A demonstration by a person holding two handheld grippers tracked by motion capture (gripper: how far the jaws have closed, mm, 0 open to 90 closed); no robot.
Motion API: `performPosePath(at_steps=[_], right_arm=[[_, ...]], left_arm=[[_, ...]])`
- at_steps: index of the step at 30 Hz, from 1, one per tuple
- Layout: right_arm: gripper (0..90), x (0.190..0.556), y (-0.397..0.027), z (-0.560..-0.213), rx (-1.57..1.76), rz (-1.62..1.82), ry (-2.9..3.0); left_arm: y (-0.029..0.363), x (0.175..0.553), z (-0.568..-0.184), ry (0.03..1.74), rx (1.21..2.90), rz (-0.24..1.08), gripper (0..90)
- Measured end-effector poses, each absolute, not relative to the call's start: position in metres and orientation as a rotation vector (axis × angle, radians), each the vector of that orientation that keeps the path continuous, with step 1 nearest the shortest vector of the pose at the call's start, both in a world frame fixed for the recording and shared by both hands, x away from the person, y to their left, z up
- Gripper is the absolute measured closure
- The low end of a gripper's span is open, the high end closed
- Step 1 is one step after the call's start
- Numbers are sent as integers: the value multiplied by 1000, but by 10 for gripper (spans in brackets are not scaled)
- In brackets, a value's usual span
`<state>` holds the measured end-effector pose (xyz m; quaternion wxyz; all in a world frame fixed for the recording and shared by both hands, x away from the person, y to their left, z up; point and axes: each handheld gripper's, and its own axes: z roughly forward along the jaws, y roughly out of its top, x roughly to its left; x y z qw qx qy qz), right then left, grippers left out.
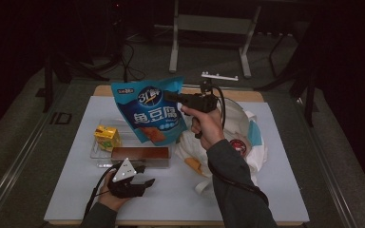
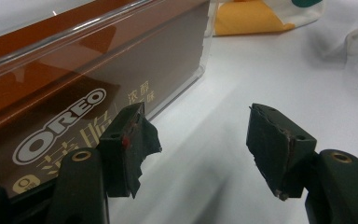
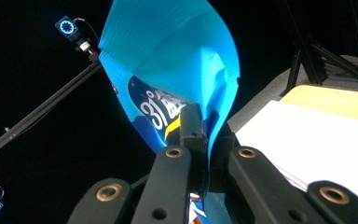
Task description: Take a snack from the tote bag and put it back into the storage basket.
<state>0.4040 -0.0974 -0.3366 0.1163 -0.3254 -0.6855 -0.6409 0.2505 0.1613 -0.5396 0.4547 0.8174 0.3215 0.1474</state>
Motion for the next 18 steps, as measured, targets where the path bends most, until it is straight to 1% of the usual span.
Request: performPosePath(at_steps=[8, 18], right_arm=[[891, 407, -82, -347, -968, -1872, -1989], [891, 414, -73, -355, -988, -1855, -2002]], left_arm=[[161, 251, -540, 794, 2015, 360, 384], [162, 251, -540, 799, 2007, 355, 384]])
